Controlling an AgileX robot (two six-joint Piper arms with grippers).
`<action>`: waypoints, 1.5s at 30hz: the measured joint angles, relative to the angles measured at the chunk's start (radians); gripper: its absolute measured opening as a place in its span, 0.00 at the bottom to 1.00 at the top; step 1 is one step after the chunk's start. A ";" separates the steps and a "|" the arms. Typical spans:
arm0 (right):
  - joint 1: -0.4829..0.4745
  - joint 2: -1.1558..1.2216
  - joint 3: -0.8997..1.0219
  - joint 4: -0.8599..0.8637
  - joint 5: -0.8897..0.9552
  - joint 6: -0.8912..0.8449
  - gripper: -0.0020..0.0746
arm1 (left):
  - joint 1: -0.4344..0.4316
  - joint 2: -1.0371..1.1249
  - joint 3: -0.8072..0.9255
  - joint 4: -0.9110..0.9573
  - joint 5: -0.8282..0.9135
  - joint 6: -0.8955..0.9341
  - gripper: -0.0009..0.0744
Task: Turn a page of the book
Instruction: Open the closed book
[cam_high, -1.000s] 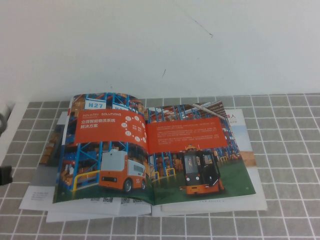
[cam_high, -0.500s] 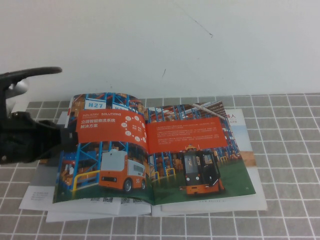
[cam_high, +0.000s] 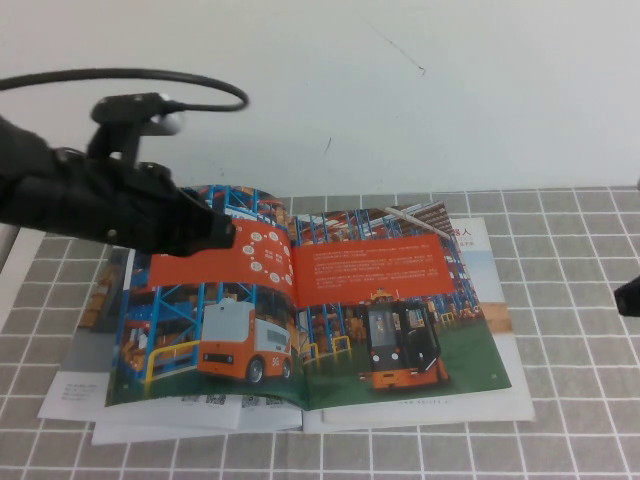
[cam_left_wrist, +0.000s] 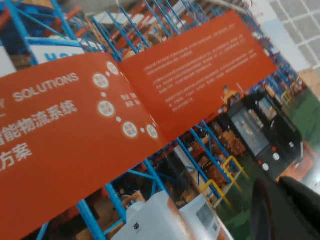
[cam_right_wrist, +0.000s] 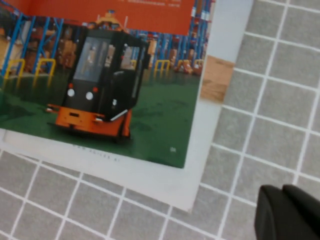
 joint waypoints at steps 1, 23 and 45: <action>0.000 0.032 -0.022 0.026 0.005 -0.025 0.02 | -0.035 0.012 -0.019 0.061 -0.009 -0.041 0.01; 0.000 0.303 -0.113 0.434 0.048 -0.475 0.02 | -0.214 0.367 -0.124 0.714 0.037 -0.392 0.01; 0.000 0.608 -0.306 0.655 0.023 -0.699 0.45 | -0.214 0.384 -0.127 0.712 0.022 -0.407 0.01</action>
